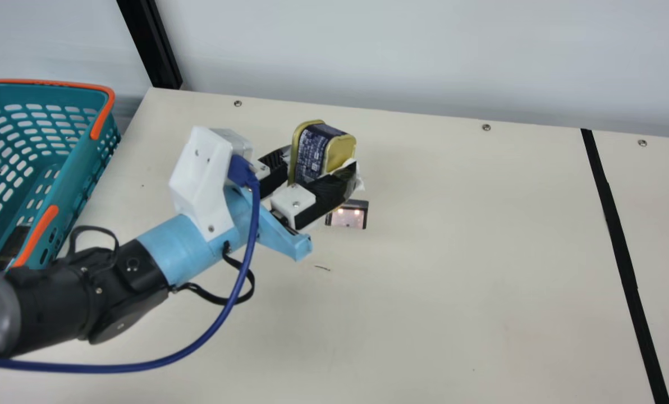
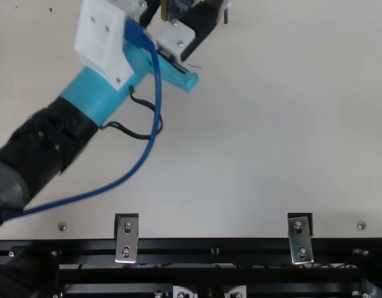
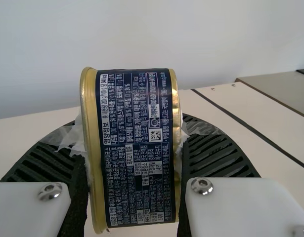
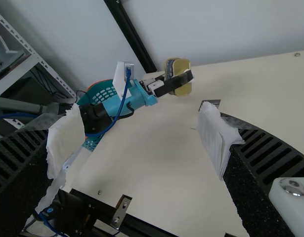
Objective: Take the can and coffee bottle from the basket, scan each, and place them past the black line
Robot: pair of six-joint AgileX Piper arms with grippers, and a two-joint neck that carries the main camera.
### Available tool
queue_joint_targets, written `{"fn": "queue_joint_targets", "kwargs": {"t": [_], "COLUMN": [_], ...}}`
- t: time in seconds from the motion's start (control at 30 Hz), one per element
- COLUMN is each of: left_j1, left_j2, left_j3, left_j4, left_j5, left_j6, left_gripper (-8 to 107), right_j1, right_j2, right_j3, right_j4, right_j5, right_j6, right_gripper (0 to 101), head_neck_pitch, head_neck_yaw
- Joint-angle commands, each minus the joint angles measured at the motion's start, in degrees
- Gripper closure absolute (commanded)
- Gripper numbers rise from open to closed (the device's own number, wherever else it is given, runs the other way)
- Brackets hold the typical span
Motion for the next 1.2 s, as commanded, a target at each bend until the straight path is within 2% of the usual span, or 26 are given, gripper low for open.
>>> {"fn": "queue_joint_targets", "kwargs": {"t": [0.0, 0.2, 0.53, 1.17], "left_j1": [1.7, 3.9, 4.8, 1.4], "left_j2": [1.0, 3.5, 7.5, 15.8], "left_j3": [-0.5, -2.1, -5.7, -16.4], "left_j4": [3.5, 7.0, 9.2, 8.6], "left_j5": [-0.9, -2.2, -2.4, 1.0], "left_j6": [-1.9, -4.4, -6.6, -8.9], "left_gripper": [89, 89, 89, 89], "right_j1": [0.0, 0.0, 0.0, 0.0], "right_j2": [0.0, 0.0, 0.0, 0.0], "right_j3": [0.0, 0.0, 0.0, 0.0], "right_j4": [0.0, 0.0, 0.0, 0.0], "right_j5": [0.0, 0.0, 0.0, 0.0], "right_j6": [0.0, 0.0, 0.0, 0.0], "right_gripper": [0, 0, 0, 0], "head_neck_pitch": [-0.9, -0.9, -0.9, -0.9], "head_neck_yaw": [-0.5, -0.5, -0.5, -0.5]}}
